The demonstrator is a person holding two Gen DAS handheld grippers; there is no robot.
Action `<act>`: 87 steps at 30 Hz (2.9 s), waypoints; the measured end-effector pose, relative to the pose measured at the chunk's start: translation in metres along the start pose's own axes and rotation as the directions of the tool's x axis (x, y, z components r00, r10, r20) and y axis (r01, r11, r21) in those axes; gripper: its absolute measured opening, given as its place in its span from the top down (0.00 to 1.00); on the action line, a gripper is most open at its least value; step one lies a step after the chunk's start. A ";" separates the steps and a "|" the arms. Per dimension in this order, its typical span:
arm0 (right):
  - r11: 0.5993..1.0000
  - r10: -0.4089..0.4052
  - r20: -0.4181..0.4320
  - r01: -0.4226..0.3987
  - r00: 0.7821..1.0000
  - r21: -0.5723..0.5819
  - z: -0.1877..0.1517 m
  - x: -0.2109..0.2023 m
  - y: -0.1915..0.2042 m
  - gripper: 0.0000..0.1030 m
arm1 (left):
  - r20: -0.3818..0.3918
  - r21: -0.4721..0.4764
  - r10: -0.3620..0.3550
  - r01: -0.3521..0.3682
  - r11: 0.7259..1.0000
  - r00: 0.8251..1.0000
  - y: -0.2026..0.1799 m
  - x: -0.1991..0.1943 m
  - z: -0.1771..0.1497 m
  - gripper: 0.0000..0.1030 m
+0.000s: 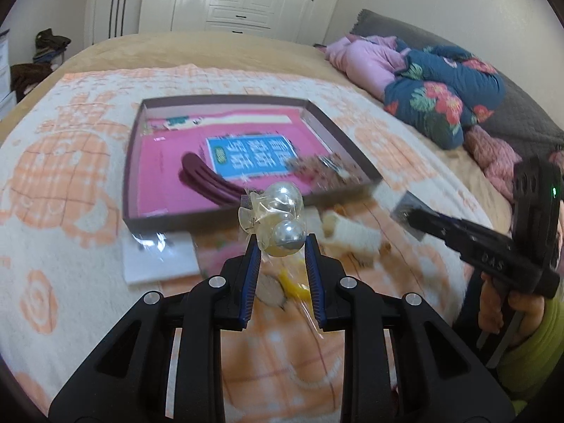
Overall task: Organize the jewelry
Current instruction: 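Carry the pearl clip and blue box into the tray and open both tools, then withdraw both open tools from the tray back toward the pile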
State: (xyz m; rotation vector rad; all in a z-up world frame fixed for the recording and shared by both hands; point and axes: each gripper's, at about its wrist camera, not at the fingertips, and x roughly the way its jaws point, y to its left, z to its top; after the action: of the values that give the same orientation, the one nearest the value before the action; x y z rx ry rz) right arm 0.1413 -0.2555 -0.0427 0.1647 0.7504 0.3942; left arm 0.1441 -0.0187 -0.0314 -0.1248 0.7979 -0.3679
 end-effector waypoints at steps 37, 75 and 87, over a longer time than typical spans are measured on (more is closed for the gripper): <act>0.986 -0.122 -0.065 0.114 0.990 -0.122 0.100 0.127 -0.020 0.76 | -0.026 -0.118 0.181 -0.183 0.976 0.983 0.088 0.068 0.049 0.82; 0.984 -0.104 0.079 0.114 0.991 -0.136 0.082 0.066 -0.008 0.26 | 0.074 -0.110 0.199 -0.191 0.975 0.977 0.065 0.024 0.044 0.52; 0.975 -0.117 0.124 0.138 0.985 -0.175 0.054 0.025 0.003 0.21 | 0.116 -0.086 0.183 -0.174 0.981 0.976 0.047 -0.010 0.028 0.24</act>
State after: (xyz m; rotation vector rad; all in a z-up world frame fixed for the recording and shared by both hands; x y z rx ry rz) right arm 0.1944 -0.2432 -0.0179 -0.0339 0.6062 0.3264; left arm 0.1709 0.0274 -0.0168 -0.1440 0.6943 -0.1582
